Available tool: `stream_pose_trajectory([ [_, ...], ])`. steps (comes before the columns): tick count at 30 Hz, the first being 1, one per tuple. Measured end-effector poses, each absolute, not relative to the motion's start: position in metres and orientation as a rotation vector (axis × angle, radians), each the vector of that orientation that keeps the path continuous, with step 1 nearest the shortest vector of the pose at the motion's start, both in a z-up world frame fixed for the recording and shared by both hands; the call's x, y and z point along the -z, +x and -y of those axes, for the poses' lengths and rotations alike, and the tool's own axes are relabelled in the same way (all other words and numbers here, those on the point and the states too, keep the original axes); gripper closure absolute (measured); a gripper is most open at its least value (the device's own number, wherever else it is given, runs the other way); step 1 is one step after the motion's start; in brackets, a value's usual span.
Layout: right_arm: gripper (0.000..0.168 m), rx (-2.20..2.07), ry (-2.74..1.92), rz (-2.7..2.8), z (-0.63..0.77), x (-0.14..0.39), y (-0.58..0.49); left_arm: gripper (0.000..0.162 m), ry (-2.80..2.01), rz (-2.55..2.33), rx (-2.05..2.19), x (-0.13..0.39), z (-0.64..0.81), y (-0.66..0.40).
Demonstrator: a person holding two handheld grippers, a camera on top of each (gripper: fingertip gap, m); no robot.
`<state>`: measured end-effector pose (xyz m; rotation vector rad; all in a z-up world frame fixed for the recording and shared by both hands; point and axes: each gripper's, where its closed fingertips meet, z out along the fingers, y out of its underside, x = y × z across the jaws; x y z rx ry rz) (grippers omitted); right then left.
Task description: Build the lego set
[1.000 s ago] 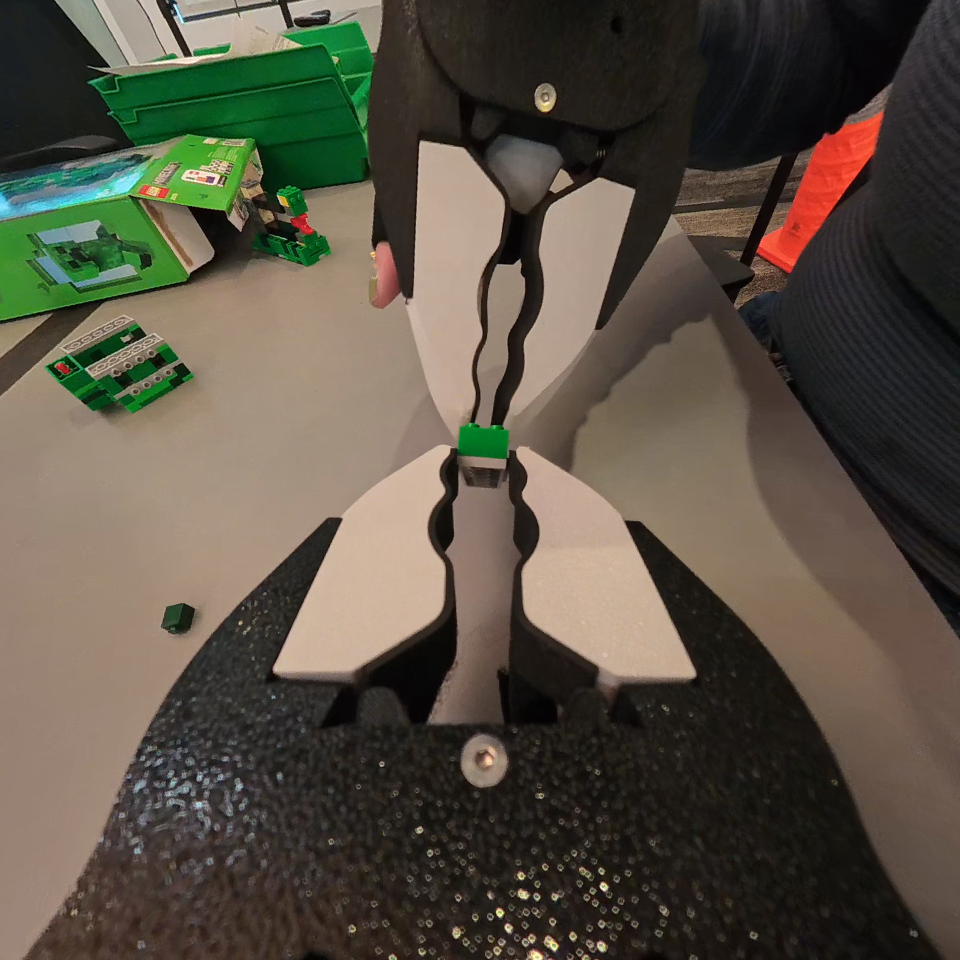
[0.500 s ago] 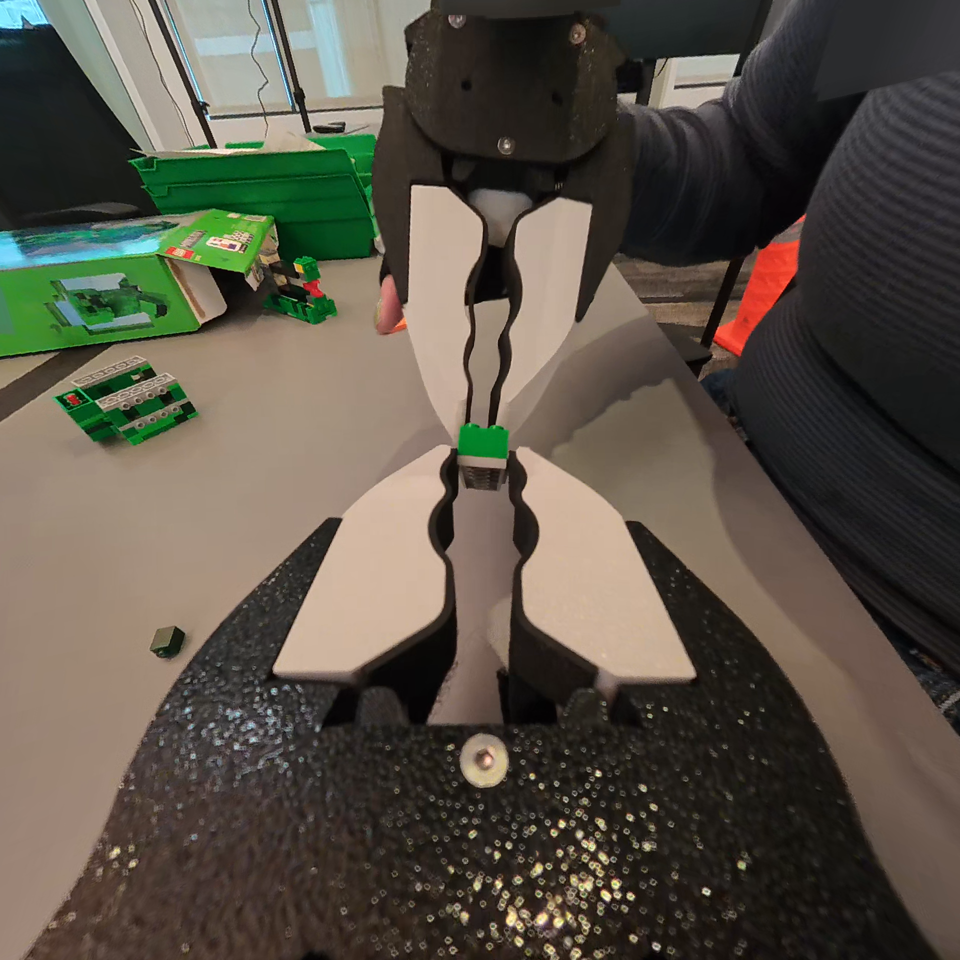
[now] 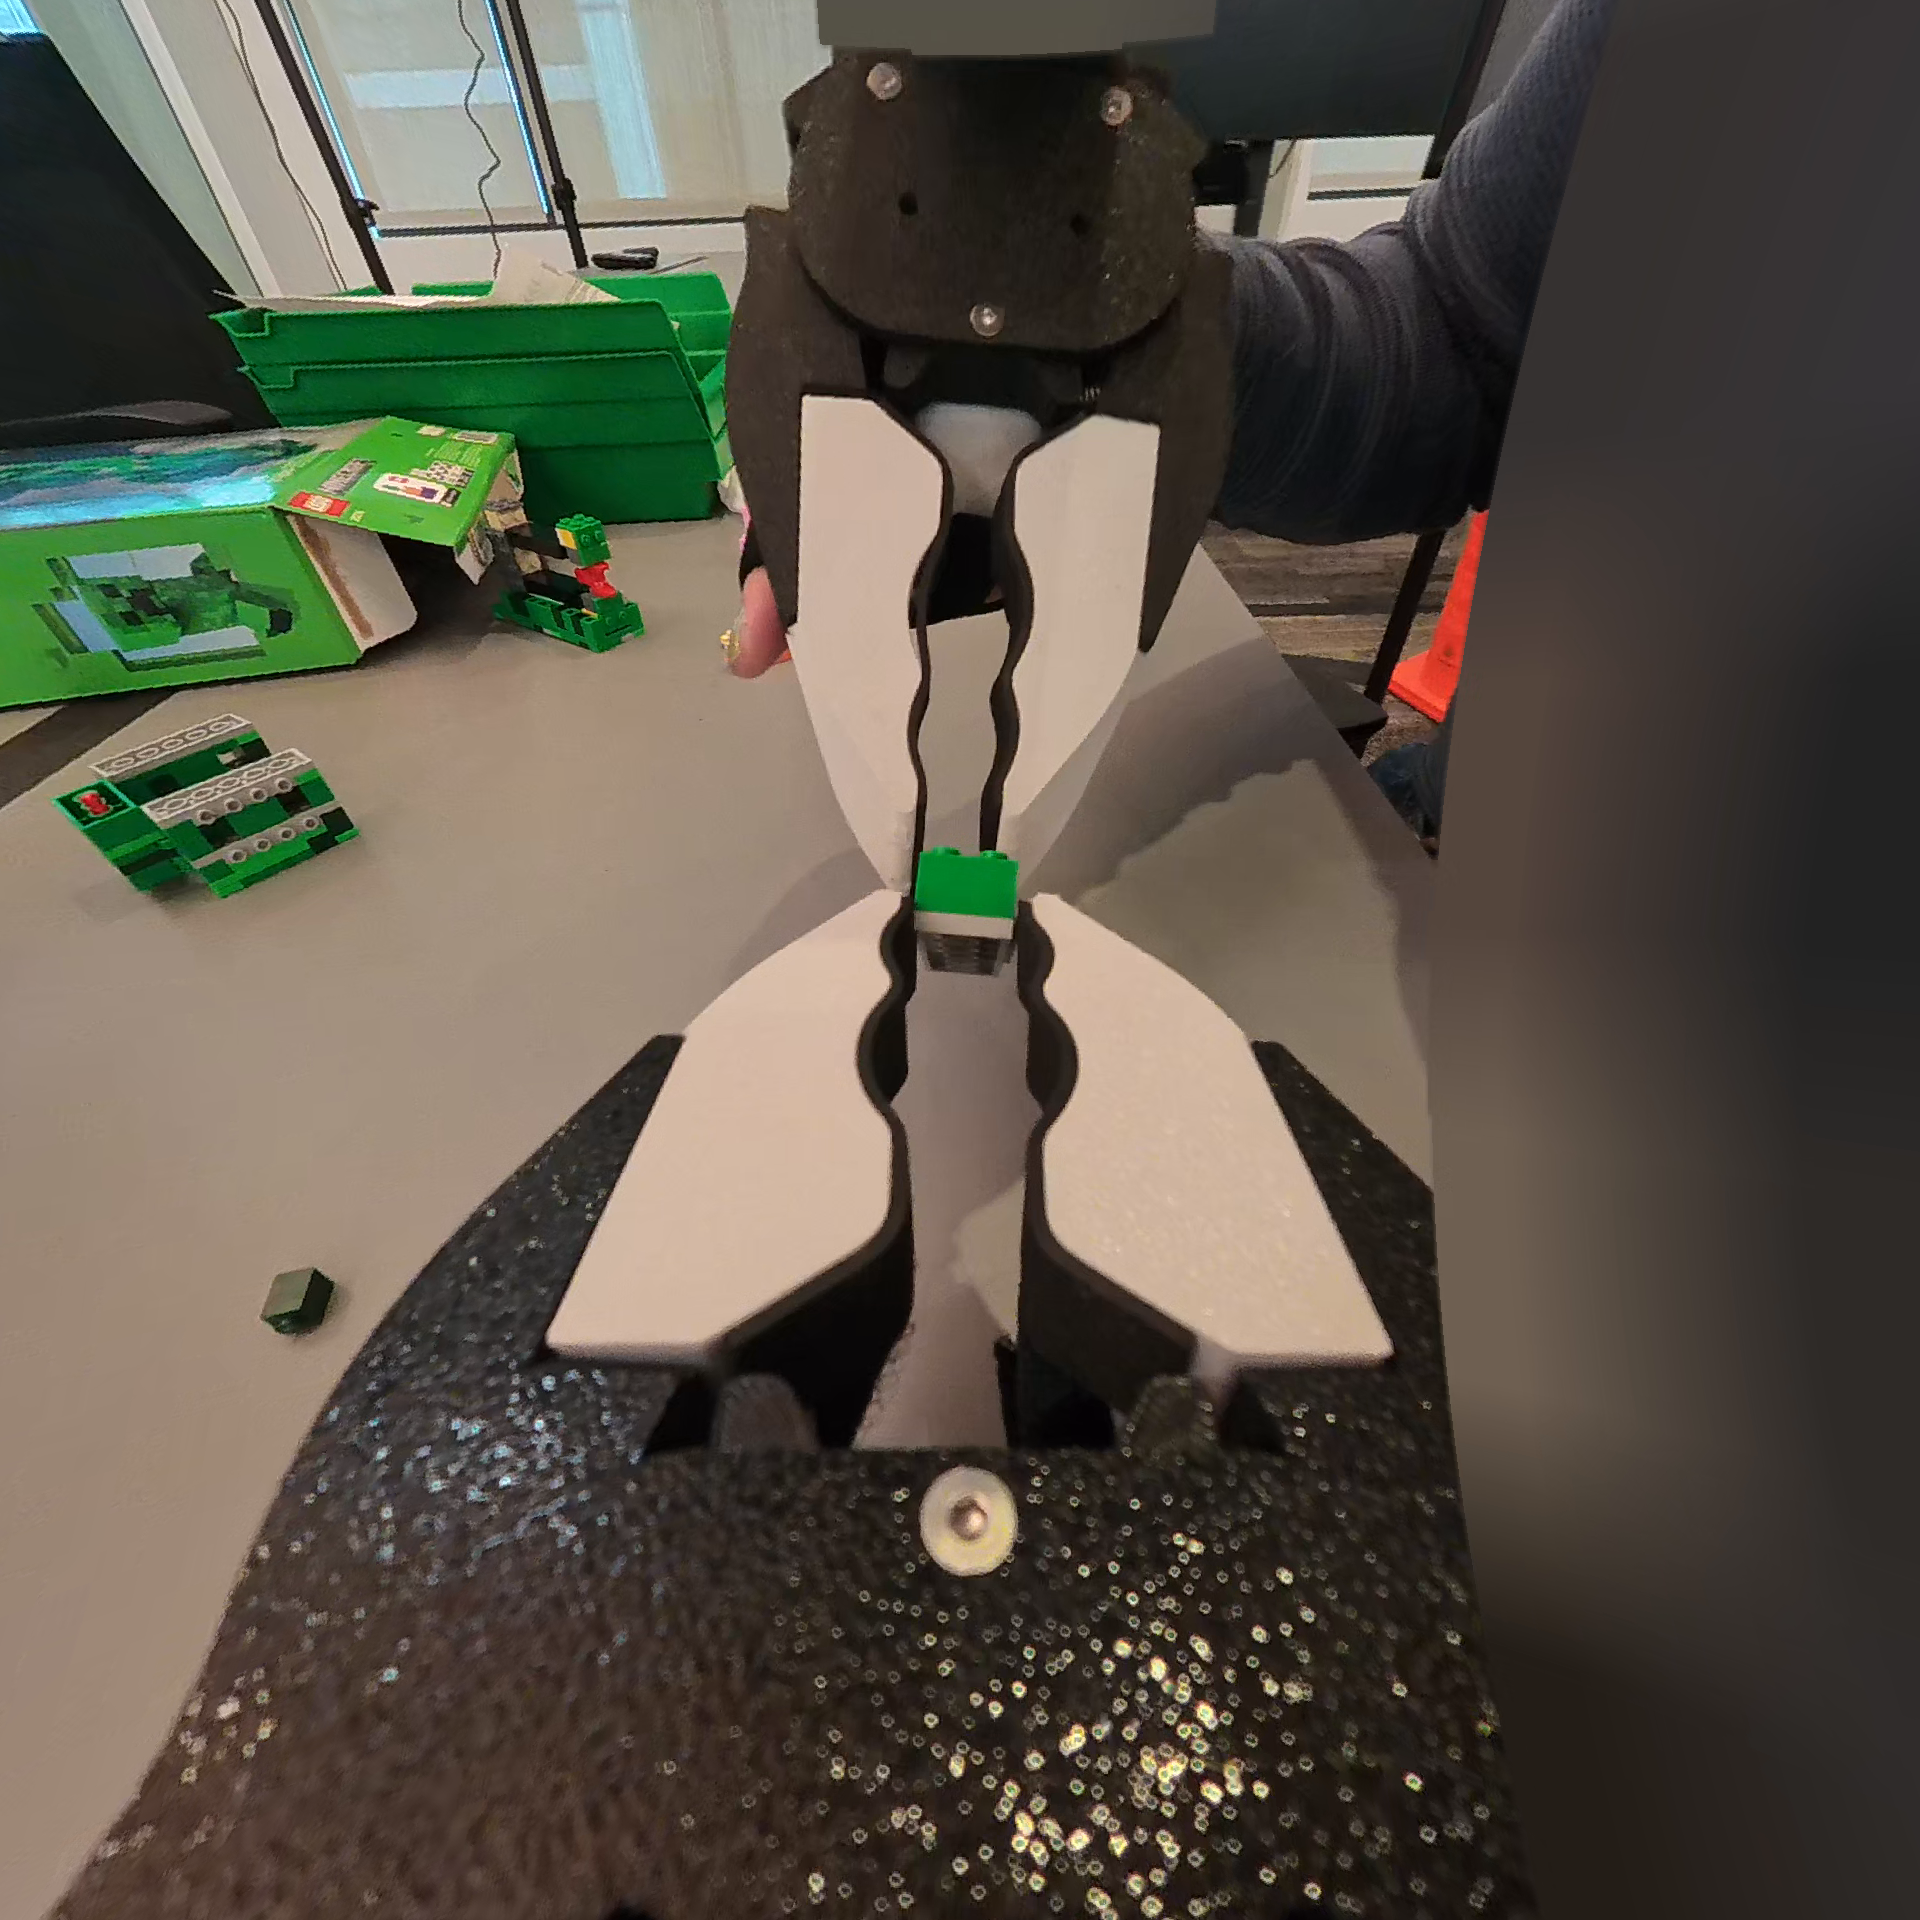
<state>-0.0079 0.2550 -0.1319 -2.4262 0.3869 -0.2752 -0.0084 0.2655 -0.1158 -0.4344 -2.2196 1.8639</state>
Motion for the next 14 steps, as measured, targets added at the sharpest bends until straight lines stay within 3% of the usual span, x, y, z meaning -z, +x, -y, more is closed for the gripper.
stream_pose_trajectory([
  [8, 0.153, 0.206, -2.395, -0.399, -0.255, 0.129, -0.014, 0.144, -0.445, 2.193, -1.858, 0.114, -0.268, -0.011],
  [14, 0.130, -0.031, -2.187, -0.387, -0.255, 0.108, -0.025, 0.144, -0.494, 2.077, -1.846, 0.105, -0.274, -0.022],
])
